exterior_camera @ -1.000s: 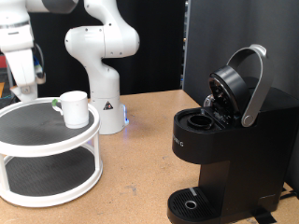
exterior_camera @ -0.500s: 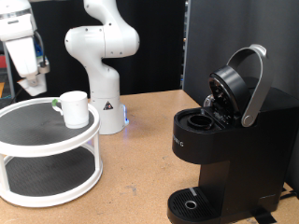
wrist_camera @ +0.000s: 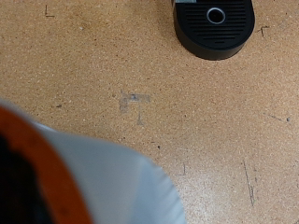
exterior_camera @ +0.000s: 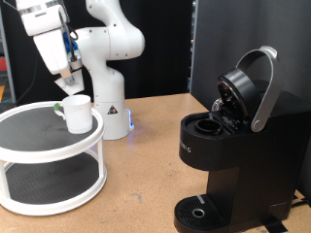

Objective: Make a cup of coffee with the keurig machine

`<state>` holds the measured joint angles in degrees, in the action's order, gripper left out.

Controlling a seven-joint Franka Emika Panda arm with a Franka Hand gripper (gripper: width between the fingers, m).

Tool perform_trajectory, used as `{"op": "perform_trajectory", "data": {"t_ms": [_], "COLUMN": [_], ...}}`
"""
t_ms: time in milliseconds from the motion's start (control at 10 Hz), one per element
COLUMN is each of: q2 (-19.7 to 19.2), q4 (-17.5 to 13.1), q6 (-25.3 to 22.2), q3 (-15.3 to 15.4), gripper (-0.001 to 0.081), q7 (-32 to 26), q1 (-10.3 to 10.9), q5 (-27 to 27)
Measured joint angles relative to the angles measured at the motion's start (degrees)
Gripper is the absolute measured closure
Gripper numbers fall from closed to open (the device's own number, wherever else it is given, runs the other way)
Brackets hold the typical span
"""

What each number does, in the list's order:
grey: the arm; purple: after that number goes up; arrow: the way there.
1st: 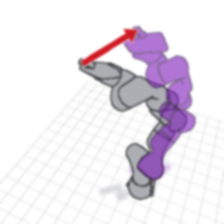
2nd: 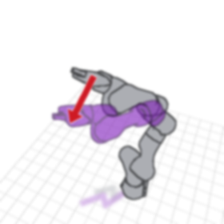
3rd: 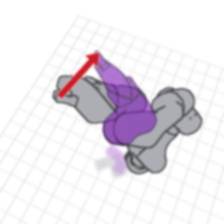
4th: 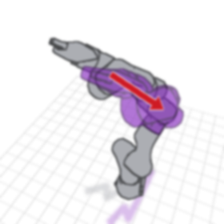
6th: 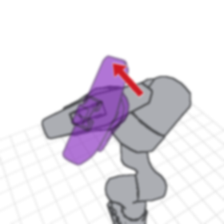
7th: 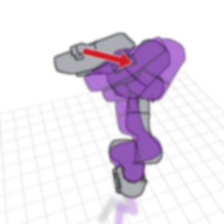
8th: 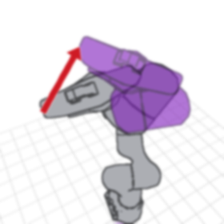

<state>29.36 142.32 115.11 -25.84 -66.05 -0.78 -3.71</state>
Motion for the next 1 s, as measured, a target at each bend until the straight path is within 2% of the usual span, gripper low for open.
{"op": "perform_trajectory", "data": {"t_ms": [100,200,400,500,700,800,900,1000], "q2": [0.0,0.0,-0.1,-0.2,-0.7,-1.0,-1.0,-1.2], "q4": [0.1,0.3,0.4,0.2,-0.7,-0.7,-0.7,-0.9], "q6": [0.0,0.7,2.3,2.4,3.0,3.9,3.9,1.5], "q3": [-0.1,-0.1,0.7,1.3,3.7,4.8,4.7,4.7], "gripper": [0.0673,0.0673,0.0673,0.0673,0.0673,0.0673,0.0673,0.0673], "q7": [-0.4,0.5,4.0,4.9,7.6,9.2,9.0,9.0], "q1": [0.0,0.3,3.0,4.4,6.2,6.2,6.2,6.3], "q5": [0.0,-2.6,-11.7,-14.4,-15.3,-15.3,-15.3,-15.3]}}
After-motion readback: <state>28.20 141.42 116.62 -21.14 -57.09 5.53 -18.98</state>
